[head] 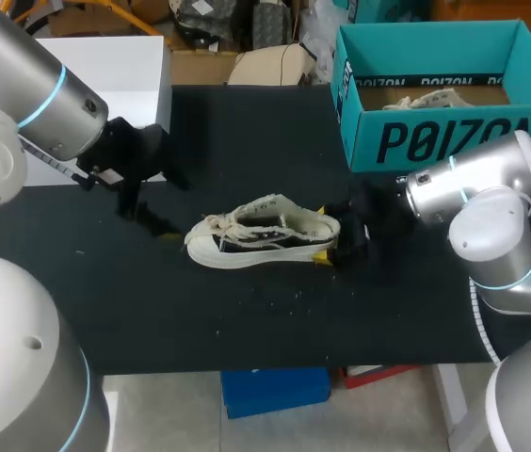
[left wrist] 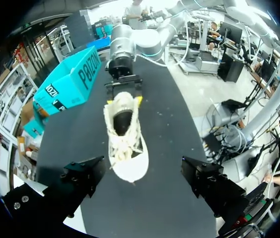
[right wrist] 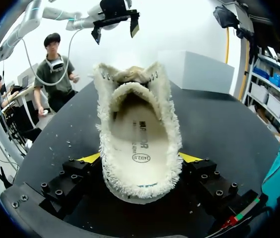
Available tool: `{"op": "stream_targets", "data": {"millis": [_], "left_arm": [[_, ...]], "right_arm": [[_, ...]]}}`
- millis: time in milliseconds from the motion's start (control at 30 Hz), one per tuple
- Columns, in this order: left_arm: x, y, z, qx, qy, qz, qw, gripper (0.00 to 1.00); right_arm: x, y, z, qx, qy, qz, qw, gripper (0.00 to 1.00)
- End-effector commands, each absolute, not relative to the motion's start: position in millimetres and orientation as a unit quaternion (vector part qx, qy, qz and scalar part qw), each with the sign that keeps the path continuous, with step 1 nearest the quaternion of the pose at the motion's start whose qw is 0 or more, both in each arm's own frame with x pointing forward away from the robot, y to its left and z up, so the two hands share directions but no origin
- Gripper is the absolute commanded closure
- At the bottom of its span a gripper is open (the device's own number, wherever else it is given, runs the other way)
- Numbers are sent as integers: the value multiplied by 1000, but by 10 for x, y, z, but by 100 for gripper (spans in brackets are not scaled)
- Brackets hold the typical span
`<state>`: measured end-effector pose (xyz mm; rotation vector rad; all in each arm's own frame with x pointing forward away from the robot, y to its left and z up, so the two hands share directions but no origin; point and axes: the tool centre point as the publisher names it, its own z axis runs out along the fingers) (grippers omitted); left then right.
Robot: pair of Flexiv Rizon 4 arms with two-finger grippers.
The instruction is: Take the shoe out of the shoebox, open the shoe tongue, remove and reinsert the insole, then place the shoe into the shoebox
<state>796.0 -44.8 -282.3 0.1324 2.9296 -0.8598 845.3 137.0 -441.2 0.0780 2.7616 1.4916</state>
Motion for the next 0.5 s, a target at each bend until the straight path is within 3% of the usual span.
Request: {"op": "stream_targets", "data": {"millis": [33,267,500], "left_arm": [[7969,-570,-2601,-15,979,-197,46,0],[8006,-755,-2567,-123,986,-113,27,0],[8006,-840,-2555,-111,986,-125,20,0]], "right_arm": [[8457,1395,-4425,26,880,474,1,100],[8457,1395,-4425,26,880,474,1,100],[8457,1395,-4425,26,880,474,1,100]]}}
